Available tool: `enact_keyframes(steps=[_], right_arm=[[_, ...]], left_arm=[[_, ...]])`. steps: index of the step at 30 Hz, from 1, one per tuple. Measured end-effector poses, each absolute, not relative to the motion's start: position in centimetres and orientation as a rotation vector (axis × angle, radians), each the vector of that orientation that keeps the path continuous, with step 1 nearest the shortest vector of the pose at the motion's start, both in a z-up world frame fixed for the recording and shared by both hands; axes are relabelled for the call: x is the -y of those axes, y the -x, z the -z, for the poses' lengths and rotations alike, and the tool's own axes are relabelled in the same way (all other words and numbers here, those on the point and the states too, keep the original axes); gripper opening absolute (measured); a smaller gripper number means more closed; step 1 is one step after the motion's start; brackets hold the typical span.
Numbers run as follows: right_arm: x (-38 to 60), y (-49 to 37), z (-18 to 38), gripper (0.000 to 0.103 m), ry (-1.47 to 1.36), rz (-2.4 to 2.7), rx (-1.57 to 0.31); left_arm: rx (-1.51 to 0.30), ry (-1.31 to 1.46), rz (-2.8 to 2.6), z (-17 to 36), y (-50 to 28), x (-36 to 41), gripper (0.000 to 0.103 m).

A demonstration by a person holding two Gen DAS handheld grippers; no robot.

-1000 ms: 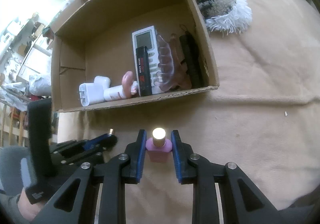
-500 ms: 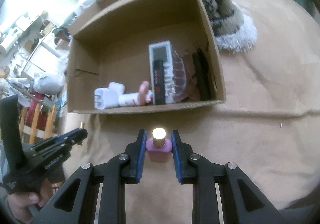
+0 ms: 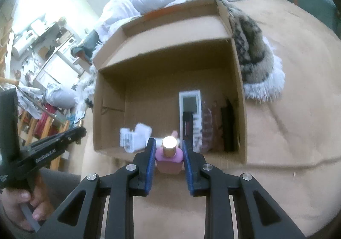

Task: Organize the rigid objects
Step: 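Carry the AA battery and pink nail polish bottle into the box with both tools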

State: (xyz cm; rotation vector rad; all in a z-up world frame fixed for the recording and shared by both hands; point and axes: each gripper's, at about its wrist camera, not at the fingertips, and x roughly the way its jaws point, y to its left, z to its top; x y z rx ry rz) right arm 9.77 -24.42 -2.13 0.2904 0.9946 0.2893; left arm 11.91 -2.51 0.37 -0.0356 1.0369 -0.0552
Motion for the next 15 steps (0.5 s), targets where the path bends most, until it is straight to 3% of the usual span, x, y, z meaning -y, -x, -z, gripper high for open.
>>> enact_keyframes(steps=[8,15], right_arm=[[23.8,-13.7,2.0,0.026,-0.222,-0.299,-0.991],[24.1,-15.4,6.0,0.027,-0.240,-0.275,-1.046]], left_arm=[[-1.020,0.003,0.037,0.6,-15.3,3.9,0.009],[-1.018,-0.022,0.036,4.0,-16.8,5.0,0.009]])
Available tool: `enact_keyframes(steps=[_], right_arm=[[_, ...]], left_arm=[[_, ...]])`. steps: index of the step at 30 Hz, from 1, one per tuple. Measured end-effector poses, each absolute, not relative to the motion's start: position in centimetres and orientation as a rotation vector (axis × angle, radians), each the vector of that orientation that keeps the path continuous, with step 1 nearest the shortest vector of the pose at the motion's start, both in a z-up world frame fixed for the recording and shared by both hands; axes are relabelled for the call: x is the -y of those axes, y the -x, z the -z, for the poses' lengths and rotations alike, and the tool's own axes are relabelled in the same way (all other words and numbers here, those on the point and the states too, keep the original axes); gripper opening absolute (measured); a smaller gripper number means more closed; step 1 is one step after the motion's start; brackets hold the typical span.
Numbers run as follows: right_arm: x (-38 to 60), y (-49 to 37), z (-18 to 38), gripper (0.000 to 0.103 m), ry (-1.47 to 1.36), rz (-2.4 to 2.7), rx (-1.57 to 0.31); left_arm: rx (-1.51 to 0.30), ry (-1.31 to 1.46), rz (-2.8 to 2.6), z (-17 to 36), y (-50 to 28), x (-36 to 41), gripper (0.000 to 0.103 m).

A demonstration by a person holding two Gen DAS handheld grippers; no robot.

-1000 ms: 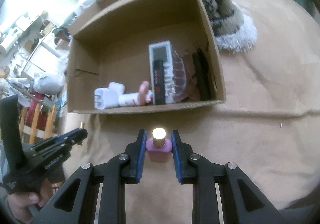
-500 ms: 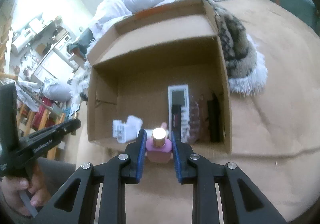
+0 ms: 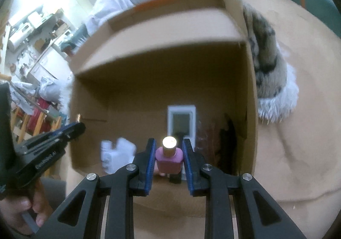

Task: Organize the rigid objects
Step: 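Carry the AA battery and pink nail polish bottle into the box with both tools, then open both tools to release the battery and nail polish in the box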

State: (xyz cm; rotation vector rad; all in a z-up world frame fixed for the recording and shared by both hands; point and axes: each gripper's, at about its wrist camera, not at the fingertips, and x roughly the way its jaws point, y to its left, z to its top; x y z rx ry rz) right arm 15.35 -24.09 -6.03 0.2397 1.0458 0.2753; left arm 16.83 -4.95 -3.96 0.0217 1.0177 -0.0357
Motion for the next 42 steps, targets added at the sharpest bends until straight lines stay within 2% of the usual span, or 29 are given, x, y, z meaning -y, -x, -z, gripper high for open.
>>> enact_keyframes(steps=[8,25,36,38,40,41,42], right_arm=[[24.0,-15.8,8.0,0.026,-0.224,-0.259,-1.091],[23.5,-17.3,9.7,0.026,-0.234,-0.244,-1.161],[23.5,-17.2,9.1,0.027,-0.229,-0.245,-1.121],[23.5,-17.2,8.8,0.027,-0.241,-0.252,-1.107],[23.7,-17.2,8.5,0.033,-0.260,-0.261,-1.092],[23.8,-17.2,8.3,0.045,-0.268,-0.263,-1.083],[23.9,-17.2,8.0,0.058,-0.278,-0.268,-1.069]], left_arm=[[-1.071,0.010,0.064,7.2,-17.8,5.0,0.009],[-1.112,-0.024,0.057,9.1,-17.9,5.6,0.009],[-1.103,-0.053,0.044,9.4,-17.9,6.4,0.009],[-1.097,-0.064,0.040,9.2,-17.8,6.6,0.013],[-1.088,-0.071,0.033,8.5,-17.5,7.0,0.030],[-1.083,-0.074,0.028,8.4,-17.4,7.0,0.035],[-1.070,-0.075,0.015,8.1,-17.3,7.0,0.048]])
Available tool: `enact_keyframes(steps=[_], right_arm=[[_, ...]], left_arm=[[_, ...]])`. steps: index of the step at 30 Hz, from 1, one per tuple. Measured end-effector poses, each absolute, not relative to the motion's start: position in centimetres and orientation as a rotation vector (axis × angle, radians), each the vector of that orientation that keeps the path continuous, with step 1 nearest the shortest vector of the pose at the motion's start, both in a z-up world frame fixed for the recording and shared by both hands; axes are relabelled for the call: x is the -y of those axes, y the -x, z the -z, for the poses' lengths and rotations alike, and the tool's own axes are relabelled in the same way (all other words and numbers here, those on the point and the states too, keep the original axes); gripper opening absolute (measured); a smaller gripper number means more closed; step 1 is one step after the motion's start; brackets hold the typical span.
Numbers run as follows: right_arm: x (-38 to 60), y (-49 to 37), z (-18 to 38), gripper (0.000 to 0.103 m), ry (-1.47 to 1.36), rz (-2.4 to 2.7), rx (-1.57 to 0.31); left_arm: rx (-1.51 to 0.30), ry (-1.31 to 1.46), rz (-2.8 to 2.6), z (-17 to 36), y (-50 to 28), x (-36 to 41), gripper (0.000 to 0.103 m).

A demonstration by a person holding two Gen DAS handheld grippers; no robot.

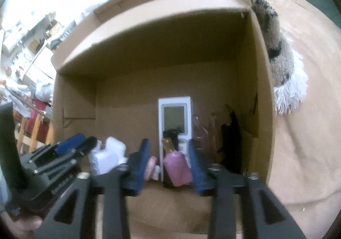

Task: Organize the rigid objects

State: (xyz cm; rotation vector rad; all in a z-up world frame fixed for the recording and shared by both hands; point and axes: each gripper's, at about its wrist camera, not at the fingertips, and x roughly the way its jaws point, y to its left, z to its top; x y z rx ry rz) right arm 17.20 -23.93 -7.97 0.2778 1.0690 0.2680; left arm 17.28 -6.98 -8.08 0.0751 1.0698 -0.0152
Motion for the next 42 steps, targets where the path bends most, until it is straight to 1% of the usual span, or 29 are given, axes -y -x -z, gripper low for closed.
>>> enact_keyframes(steps=[1,2,4,5,6,8,10,11,12,21,23,25,30,33,38,40,42], right_arm=[[24.0,-17.1,7.7,0.060,-0.294,-0.287,-1.049],[23.9,-17.1,7.3,0.063,-0.293,-0.291,-1.035],[23.8,-17.0,6.6,0.063,-0.280,-0.296,-1.010],[23.8,-16.9,6.3,0.067,-0.284,-0.300,-0.997],[23.9,-16.9,5.9,0.074,-0.292,-0.301,-0.986],[24.3,-16.6,5.3,0.080,-0.312,-0.302,-0.962],[24.6,-16.4,4.8,0.091,-0.330,-0.300,-0.948],[24.7,-16.2,4.7,0.102,-0.335,-0.294,-0.945],[24.9,-15.9,4.7,0.103,-0.338,-0.285,-0.944],[24.8,-12.2,3.4,0.103,-0.275,-0.251,-0.939],[25.0,-11.1,3.6,0.103,-0.286,-0.237,-0.958],[25.2,-9.9,3.9,0.103,-0.310,-0.241,-0.983],[24.9,-6.9,3.7,0.103,-0.307,-0.241,-0.997],[24.7,-5.1,2.6,0.103,-0.289,-0.236,-0.955],[24.0,-2.1,0.5,0.103,-0.213,-0.216,-0.827],[23.7,-1.2,0.0,0.103,-0.196,-0.210,-0.786],[23.4,-0.6,-0.2,0.103,-0.193,-0.202,-0.760]], left_arm=[[-1.058,-0.074,0.008,7.8,-17.2,6.9,0.059],[-1.044,-0.070,0.006,7.5,-17.1,6.9,0.059],[-1.026,-0.058,0.013,6.8,-16.9,6.9,0.060],[-1.019,-0.058,0.013,6.5,-16.7,6.9,0.061],[-1.015,-0.056,0.012,6.2,-16.7,6.8,0.061],[-1.000,-0.046,0.013,5.6,-16.4,6.7,0.061],[-0.989,-0.044,0.008,4.8,-16.2,6.4,0.061],[-0.989,-0.042,0.008,4.4,-16.0,6.1,0.061],[-0.989,-0.038,0.010,4.0,-15.8,5.9,0.061],[-0.966,-0.027,0.033,1.8,-12.1,3.7,0.062],[-0.983,-0.015,0.014,1.9,-11.0,2.9,0.063],[-1.002,0.007,0.001,2.1,-10.0,2.0,0.071],[-1.010,0.019,-0.009,1.6,-7.1,0.8,0.072],[-1.005,0.046,0.026,1.3,-5.8,0.4,0.076],[-0.938,0.058,0.020,0.4,-2.9,-0.1,0.078],[-0.898,0.068,0.012,-0.2,-2.1,-0.3,0.085],[-0.826,0.058,-0.003,-1.2,-1.1,-0.2,0.089]])
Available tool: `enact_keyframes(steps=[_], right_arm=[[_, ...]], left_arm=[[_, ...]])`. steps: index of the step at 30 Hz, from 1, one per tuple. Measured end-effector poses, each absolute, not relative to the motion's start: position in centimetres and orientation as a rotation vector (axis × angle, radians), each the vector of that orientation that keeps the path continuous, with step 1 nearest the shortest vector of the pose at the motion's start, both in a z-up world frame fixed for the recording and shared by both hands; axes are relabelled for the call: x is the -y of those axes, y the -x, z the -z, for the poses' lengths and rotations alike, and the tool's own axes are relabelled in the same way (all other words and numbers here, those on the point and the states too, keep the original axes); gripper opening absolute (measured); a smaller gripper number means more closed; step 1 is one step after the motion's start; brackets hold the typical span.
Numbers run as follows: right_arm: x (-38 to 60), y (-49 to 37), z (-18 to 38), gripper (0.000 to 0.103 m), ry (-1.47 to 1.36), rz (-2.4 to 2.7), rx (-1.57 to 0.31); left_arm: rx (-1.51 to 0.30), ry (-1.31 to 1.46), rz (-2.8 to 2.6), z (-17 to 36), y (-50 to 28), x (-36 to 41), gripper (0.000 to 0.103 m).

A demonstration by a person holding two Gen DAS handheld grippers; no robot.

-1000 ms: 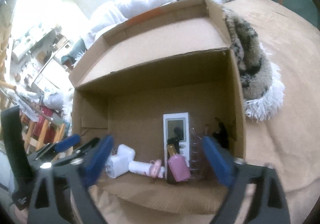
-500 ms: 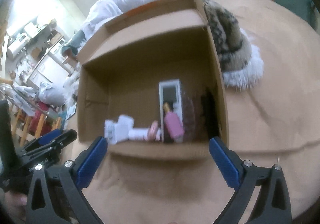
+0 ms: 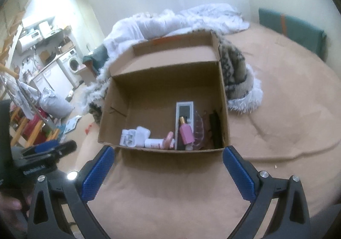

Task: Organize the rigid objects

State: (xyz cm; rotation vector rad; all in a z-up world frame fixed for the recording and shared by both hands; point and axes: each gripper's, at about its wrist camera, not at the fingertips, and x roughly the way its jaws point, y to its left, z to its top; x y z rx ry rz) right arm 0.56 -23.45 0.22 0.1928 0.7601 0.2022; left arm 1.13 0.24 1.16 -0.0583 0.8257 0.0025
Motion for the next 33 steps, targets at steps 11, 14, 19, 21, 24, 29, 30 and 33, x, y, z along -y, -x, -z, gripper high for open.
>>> enact_keyframes(steps=[11,14,19,21,24,29,30,33], right_arm=[[23.6,-0.7,0.0,0.103,-0.185,-0.167,-0.739],[23.6,-1.1,0.2,0.103,-0.184,-0.158,-0.735],[23.6,-1.4,0.3,0.103,-0.185,-0.157,-0.738],[23.6,-1.4,0.3,0.103,-0.183,-0.156,-0.737],[23.5,-1.5,0.3,0.103,-0.181,-0.155,-0.739],[23.6,-1.5,0.4,0.103,-0.179,-0.152,-0.743],[23.6,-1.5,0.4,0.103,-0.178,-0.151,-0.742],[23.5,-1.5,0.4,0.103,-0.176,-0.151,-0.743]], left_arm=[[-0.733,-0.001,-0.006,-1.9,-0.5,0.9,0.102],[-0.756,0.019,-0.005,-1.4,-1.0,0.9,0.102],[-0.764,0.033,-0.012,-1.2,-1.2,0.7,0.102],[-0.765,0.034,-0.010,-1.2,-1.2,0.6,0.102],[-0.766,0.038,-0.007,-1.2,-1.2,0.6,0.102],[-0.763,0.037,-0.009,-1.2,-1.2,0.7,0.102],[-0.756,0.036,-0.015,-1.2,-1.2,0.6,0.102],[-0.749,0.037,-0.018,-1.3,-1.2,0.6,0.102]])
